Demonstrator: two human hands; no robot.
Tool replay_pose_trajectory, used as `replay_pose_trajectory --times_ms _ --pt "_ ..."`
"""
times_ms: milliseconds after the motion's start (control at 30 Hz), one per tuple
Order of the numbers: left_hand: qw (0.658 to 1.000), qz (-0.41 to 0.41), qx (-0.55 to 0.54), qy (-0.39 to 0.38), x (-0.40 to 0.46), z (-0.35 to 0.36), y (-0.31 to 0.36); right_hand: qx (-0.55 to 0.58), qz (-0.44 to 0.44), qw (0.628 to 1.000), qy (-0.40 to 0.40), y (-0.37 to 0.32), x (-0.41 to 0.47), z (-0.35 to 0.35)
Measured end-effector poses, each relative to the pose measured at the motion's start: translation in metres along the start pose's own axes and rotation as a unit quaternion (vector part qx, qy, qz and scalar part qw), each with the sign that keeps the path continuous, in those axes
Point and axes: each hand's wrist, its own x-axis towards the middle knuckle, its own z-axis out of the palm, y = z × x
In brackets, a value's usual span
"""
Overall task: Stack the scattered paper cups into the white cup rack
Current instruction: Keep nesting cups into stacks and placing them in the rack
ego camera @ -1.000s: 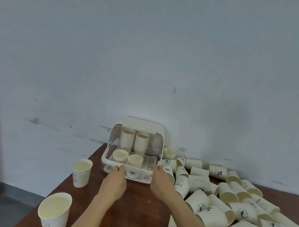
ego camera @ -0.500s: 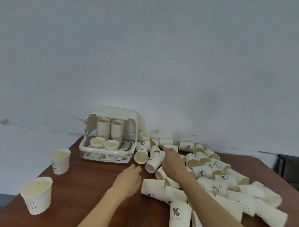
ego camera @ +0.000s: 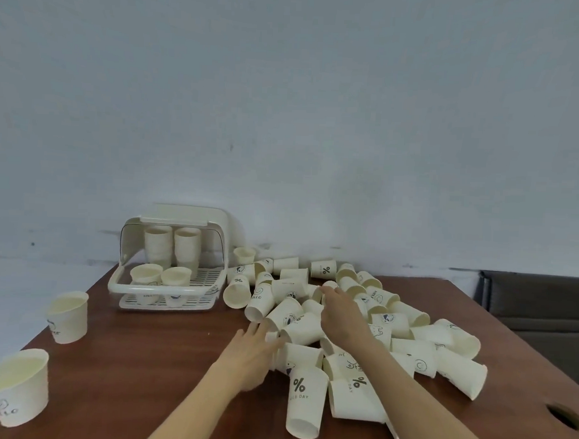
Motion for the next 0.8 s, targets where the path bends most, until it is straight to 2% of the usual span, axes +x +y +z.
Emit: replay_pose_trajectory --times_ms 200,533,800 --pt "0.999 -0.032 0.039 -0.019 0.000 -0.004 -0.011 -0.005 -0.001 1.000 0.003 0.011 -0.003 0.001" --pt "0.992 -0.106 0.054 0.034 -0.002 -0.024 -0.035 -0.006 0.007 1.000 0.002 0.024 -0.005 -0.001" --pt "0.984 -0.115 -0.069 0.117 0.011 -0.047 -0.028 -0.016 0.019 1.000 0.019 0.057 -0.006 -0.007"
